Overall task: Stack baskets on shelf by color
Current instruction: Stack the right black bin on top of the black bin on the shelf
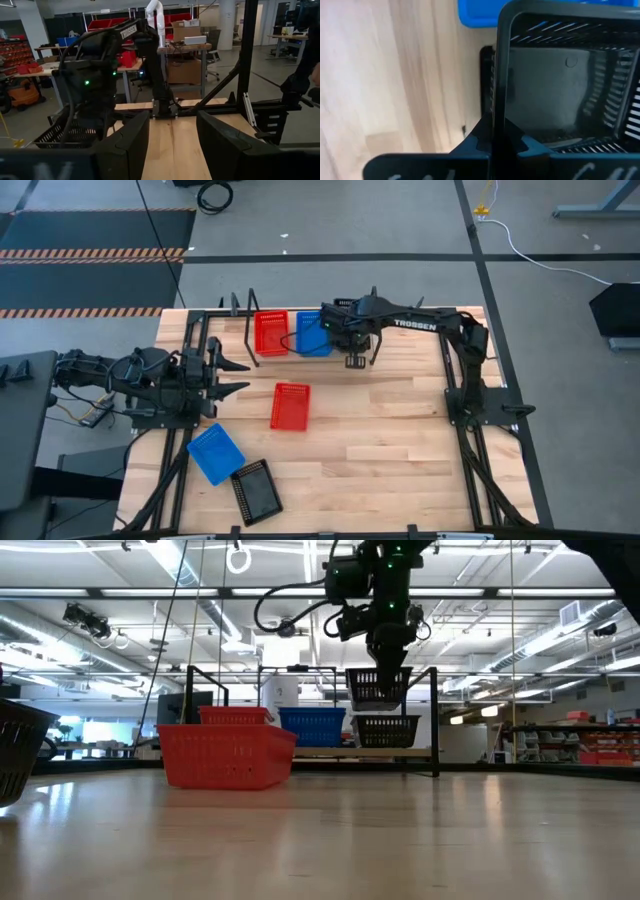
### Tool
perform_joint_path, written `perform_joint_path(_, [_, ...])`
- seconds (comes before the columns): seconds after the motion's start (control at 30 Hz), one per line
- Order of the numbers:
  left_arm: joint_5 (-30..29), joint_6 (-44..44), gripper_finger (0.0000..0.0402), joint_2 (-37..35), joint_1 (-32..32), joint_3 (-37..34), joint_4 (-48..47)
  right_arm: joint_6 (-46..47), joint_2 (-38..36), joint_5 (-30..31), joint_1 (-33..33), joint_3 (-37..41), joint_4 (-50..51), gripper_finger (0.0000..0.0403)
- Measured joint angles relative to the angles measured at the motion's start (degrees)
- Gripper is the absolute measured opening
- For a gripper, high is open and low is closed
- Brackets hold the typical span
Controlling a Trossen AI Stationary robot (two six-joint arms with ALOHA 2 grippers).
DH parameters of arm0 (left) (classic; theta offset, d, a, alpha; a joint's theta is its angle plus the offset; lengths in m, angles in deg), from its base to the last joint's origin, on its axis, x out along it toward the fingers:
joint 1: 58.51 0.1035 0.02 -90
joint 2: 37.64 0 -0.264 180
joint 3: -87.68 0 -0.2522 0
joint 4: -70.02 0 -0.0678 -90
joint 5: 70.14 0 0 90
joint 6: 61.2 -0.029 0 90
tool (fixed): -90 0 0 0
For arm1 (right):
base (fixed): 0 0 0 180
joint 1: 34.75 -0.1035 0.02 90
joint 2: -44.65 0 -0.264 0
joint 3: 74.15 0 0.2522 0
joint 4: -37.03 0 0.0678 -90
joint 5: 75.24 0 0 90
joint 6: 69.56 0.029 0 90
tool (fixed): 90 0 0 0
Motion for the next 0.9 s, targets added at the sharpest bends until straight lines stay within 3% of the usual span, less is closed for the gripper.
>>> perform_joint_path(0.57, [0.0,0.0,0.0172,0.0,0.0,0.0,-0.4,-2.3,0.2,-1.0,2.2,7.4,-4.9,0.0010])
perform_joint_path(0.9, [0.0,-0.1,0.0172,0.0,0.0,0.0,-0.4,-1.7,0.2,-0.4,2.4,7.5,-7.0,0.0052])
